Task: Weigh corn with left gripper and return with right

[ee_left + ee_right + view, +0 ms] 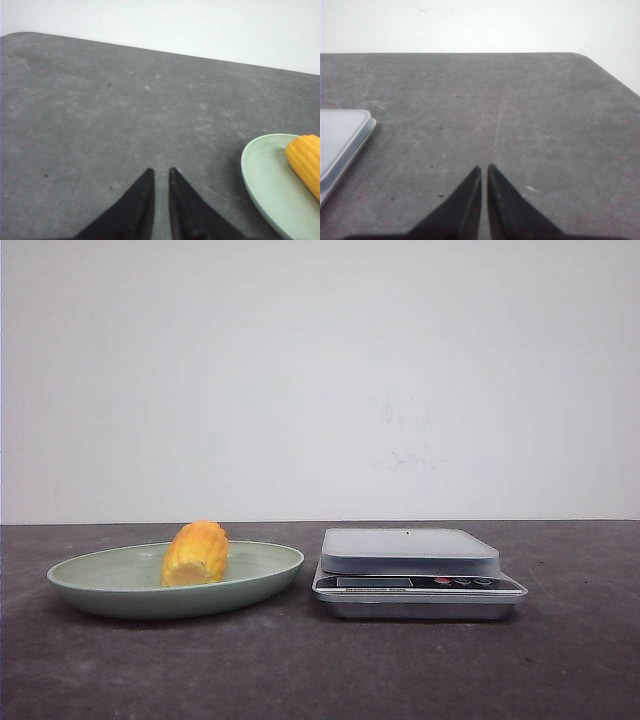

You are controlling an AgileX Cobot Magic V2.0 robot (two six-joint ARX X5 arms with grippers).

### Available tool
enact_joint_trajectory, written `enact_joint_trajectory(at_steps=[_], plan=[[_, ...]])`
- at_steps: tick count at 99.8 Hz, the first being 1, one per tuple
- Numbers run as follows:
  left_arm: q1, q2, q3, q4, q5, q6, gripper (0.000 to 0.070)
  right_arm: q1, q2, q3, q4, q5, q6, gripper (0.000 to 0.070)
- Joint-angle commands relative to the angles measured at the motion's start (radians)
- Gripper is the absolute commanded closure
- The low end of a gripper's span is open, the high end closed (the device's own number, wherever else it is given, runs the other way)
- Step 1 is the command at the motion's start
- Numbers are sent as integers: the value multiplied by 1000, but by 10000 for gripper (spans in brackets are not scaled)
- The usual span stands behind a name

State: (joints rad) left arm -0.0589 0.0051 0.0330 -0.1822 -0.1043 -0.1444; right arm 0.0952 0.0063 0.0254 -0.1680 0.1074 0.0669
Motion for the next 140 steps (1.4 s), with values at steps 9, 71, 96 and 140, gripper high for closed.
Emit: enact_joint_trajectory(at_steps=[9,71,96,140], plan=[[2,-2,-16,-6,0,13,682,-1,-2,-5,11,1,-8,684],[2,-2,-16,-5,-2,13,682,-2,-2,-5,49,44,-154,684],[2,-2,-16,-5,-2,13,682,-2,-2,-5,75,43,-154,684],[2,-1,-15,17,2,-53,687,0,-2,-3,130,-59,79,697]])
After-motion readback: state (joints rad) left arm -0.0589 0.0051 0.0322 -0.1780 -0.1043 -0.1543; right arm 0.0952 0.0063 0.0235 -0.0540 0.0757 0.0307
